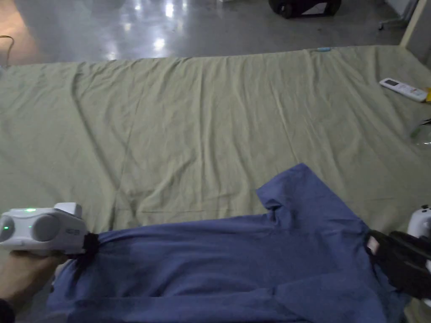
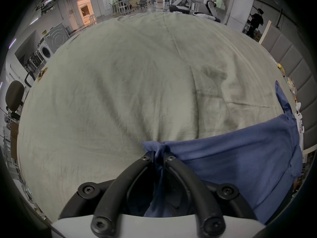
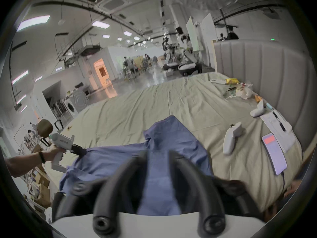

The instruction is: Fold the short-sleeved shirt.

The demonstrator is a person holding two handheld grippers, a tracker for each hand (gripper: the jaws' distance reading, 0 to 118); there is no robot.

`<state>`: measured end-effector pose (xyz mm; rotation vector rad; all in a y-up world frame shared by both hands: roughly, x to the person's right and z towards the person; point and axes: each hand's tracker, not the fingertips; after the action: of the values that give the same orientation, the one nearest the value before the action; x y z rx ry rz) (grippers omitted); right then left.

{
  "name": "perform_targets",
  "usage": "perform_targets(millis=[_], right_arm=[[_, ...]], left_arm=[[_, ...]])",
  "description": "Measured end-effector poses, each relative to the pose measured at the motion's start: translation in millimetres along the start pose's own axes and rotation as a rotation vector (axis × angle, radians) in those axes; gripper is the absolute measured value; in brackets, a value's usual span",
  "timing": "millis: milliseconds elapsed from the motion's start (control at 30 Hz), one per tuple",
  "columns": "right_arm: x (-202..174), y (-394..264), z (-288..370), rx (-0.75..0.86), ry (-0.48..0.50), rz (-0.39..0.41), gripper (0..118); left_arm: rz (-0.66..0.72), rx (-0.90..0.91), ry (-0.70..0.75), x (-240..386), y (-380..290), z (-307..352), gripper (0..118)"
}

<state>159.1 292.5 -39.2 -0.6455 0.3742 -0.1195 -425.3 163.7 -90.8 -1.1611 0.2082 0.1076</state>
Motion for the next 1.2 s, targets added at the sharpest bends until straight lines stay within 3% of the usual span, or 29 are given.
perform_targets(millis=[33,67,133,200,300,333,367,433,500,567,633,700,800,833,933,1100,1200], right_arm=[[11.3,10.3,-23.5,-0.019,-0.019,-0.025,78],[20.9,19.2,-44.7,-0.052,-0.038,-0.036,89],[44.2,36.4,-99.7,-0.236,-0.094,-0.016,88],[64.4,39.0,-141.5,-0.317,-0.114,-0.046,88],[76.2,33.2,-186.4,-0.436,-0.192,-0.046,75],[74.5,26.9,-192.6,-0.457,-0.214,-0.015,53],[71.9,22.8,-197.0,-0.47,-0.224,0.0,41],[60.4,12.3,-201.4,-0.474,-0.25,0.071,41],[50.6,12.4,-196.0,-0.445,-0.269,0.121,30],[48.3,13.4,-194.1,-0.45,-0.246,0.092,25],[44.9,14.3,-187.6,-0.449,-0.235,0.081,5],[41.8,16.8,-172.1,-0.418,-0.216,0.052,4],[22.2,23.6,-116.3,-0.248,-0.216,0.179,4],[16.0,23.6,-92.1,-0.231,-0.188,0.186,4],[5.8,10.5,-22.3,-0.187,-0.138,0.137,4],[6.2,-42.1,69.1,-0.124,-0.14,0.073,4],[12.2,-81.6,89.2,-0.111,-0.145,0.03,4]], left_arm=[[0.008,-0.009,-0.001,-0.8,1.7,-0.6,10],[0.006,-0.014,-0.001,-0.9,2.5,-0.9,10],[-0.004,-0.025,0.001,8.3,0.0,4.8,10],[-0.022,-0.024,0.01,11.3,-1.6,5.2,10],[-0.059,-0.004,0.022,18.2,-7.2,8.7,10],[-0.066,0.002,0.023,18.6,-8.8,9.3,10],[-0.064,0.005,0.021,17.1,-8.3,9.9,10],[-0.054,0.006,0.008,15.3,-8.4,11.2,10],[-0.054,0.007,0.002,13.3,-7.5,10.7,10],[-0.066,0.013,0.006,16.3,-9.7,12.8,10],[-0.086,0.026,0.017,18.5,-10.2,18.7,10],[-0.126,0.11,0.015,18.4,-16.5,37.5,9],[-0.089,0.195,-0.07,3.2,-36.6,83.9,9],[-0.078,0.245,-0.104,-3.4,-48.0,103.3,9],[-0.104,0.371,-0.124,-19.7,-94.8,157.4,9],[-0.083,0.375,-0.135,-38.5,-182.9,200.6,9],[-0.03,0.327,-0.179,-39.8,-224.8,196.4,8]])
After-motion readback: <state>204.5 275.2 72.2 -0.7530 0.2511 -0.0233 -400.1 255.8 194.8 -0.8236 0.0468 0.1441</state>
